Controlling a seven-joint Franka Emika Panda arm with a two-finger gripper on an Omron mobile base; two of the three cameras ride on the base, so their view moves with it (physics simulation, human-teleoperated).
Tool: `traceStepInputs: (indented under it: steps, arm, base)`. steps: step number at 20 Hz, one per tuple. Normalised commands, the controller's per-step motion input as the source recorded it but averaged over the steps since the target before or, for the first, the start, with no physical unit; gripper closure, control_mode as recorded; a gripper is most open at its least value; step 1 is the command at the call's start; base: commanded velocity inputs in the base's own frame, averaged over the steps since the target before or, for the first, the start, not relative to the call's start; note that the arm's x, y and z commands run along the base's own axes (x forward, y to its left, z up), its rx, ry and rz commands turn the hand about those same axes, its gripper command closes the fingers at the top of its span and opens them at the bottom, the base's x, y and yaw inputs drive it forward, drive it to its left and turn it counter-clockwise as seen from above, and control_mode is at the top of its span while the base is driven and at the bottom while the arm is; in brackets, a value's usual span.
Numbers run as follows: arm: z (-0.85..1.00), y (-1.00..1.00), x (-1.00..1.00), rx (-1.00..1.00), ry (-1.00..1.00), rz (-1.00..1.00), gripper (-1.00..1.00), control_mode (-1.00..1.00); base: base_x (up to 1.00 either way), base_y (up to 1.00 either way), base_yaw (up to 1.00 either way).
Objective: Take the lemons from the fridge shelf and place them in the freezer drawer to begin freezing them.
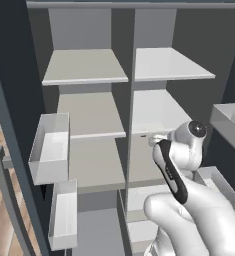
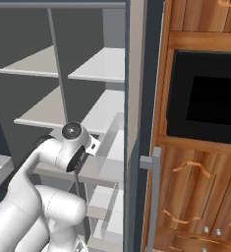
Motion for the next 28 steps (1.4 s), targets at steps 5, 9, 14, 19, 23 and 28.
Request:
traceStepInputs:
  steps: [5,9,14,19,23,28]
  arm:
    - [-0.12,0.08,-0.24,0.0,0.33,0.0,1.0,-1.0]
    - [-0.32,0.0,-0.26,0.0,0.07,0.0,1.0,1.0]
    - [0.0,0.0,0.0,0.0,0.0,0.0,1.0,1.0]
    - [0.0,0.0,0.0,0.0,0.0,0.0,1.0,1.0]
    - [0.0,0.0,0.0,0.0,0.0,0.0,1.0,1.0]
    - [0.0,0.0,0.0,0.0,0.0,0.0,1.0,1.0]
  base:
    - [0.0,0.0,0.0]
    - [-0.25,0.0,0.0]
    - [-1.0,0.06,0.0]
    - [-0.98,0.26,0.01]
    - [-0.39,0.44,0.06]
    - [-0.17,0.5,0.14]
